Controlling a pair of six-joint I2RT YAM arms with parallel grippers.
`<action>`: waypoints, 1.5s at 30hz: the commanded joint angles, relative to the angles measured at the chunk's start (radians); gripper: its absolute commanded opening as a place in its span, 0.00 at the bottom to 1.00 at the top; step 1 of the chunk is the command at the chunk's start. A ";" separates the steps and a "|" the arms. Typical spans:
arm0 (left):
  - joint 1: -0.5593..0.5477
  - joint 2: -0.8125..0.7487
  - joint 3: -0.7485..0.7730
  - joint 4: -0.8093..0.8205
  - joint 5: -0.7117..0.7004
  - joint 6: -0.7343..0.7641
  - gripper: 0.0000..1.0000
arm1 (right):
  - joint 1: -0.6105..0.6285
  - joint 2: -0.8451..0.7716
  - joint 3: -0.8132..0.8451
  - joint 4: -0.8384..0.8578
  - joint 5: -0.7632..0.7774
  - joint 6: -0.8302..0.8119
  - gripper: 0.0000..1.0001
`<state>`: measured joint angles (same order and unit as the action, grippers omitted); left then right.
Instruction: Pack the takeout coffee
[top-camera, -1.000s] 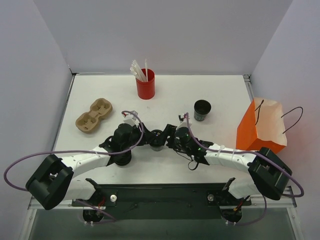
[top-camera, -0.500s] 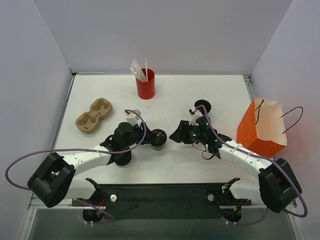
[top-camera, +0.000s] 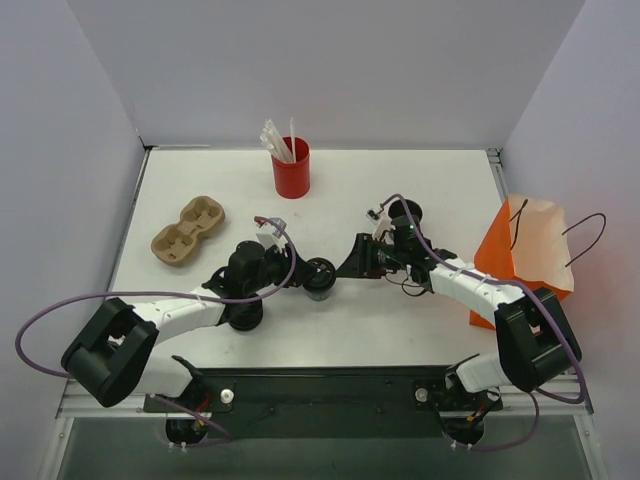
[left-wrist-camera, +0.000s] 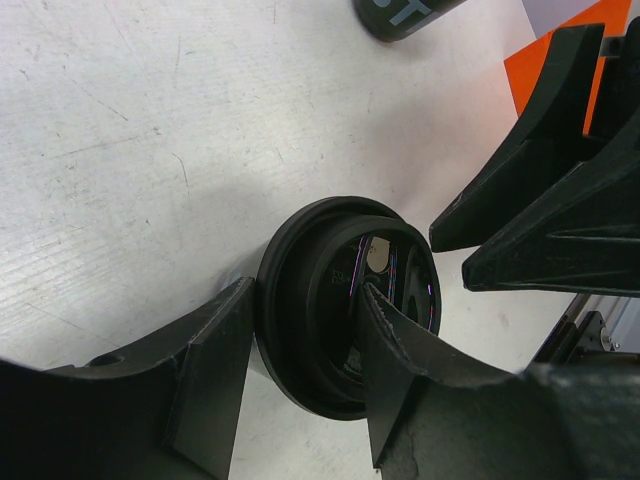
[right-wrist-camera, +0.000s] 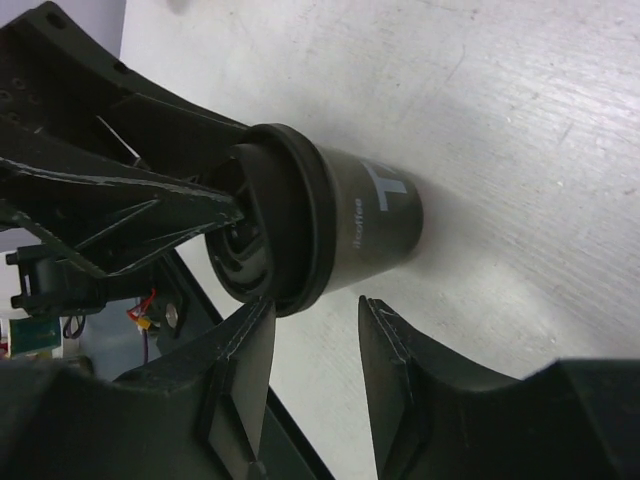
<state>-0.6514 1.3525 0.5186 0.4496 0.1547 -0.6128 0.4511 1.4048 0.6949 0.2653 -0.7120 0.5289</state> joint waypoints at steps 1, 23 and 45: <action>0.004 0.046 -0.028 -0.103 0.011 0.061 0.53 | -0.005 0.029 0.067 0.005 -0.064 -0.015 0.38; 0.004 0.086 -0.097 -0.016 -0.001 0.008 0.52 | 0.072 0.148 0.011 0.125 0.068 0.049 0.25; 0.004 0.131 -0.193 0.018 -0.070 -0.015 0.52 | 0.233 0.206 -0.443 0.497 0.582 0.447 0.15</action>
<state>-0.6285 1.4151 0.3878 0.7696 0.0559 -0.6544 0.6422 1.5173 0.3645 1.0527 -0.2981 1.0130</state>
